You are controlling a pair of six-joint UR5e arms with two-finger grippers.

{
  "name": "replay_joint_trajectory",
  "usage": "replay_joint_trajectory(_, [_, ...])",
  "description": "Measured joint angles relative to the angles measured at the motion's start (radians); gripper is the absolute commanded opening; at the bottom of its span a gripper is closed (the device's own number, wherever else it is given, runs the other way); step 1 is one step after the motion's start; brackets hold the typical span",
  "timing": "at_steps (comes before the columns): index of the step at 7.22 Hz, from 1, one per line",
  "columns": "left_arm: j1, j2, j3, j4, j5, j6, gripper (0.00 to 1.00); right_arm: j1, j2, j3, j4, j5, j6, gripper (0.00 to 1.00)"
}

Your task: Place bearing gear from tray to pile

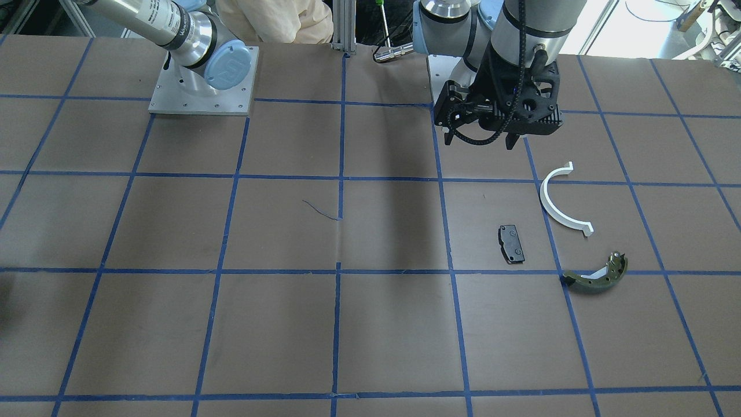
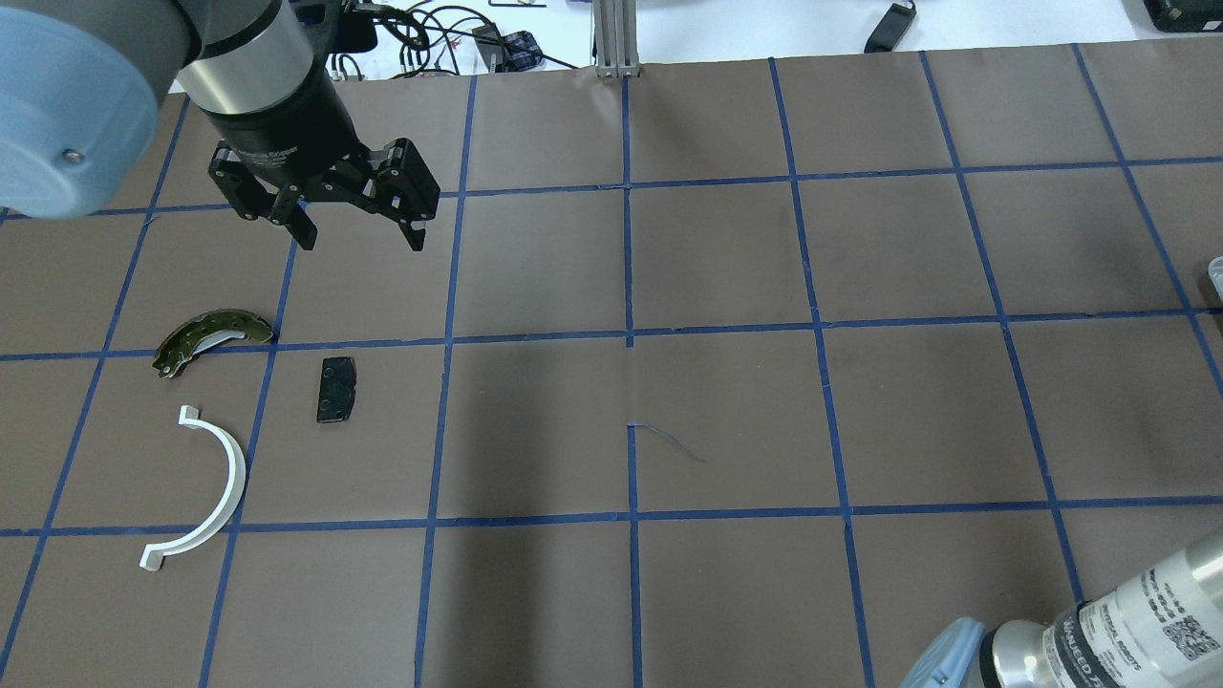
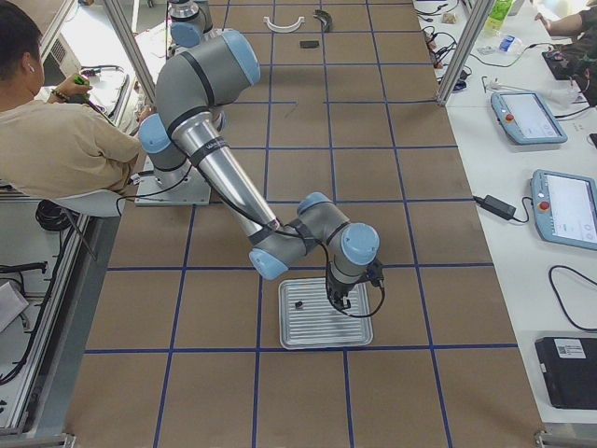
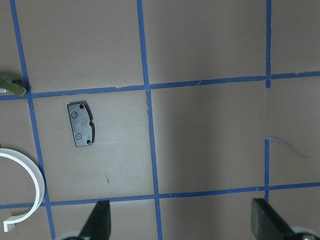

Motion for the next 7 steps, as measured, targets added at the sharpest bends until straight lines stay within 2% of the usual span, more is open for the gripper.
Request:
replay_joint_trajectory(3, [0.001, 0.0, 0.0, 0.0, -0.002, -0.003, 1.0, 0.198, -0.113, 0.005, 0.129, 0.006, 0.206, 0.0])
replay_joint_trajectory(7, [0.001, -0.001, 0.0, 0.0, -0.003, -0.005, 1.0, 0.503, -0.143, 0.032, 0.195, 0.086, 0.541, 0.0])
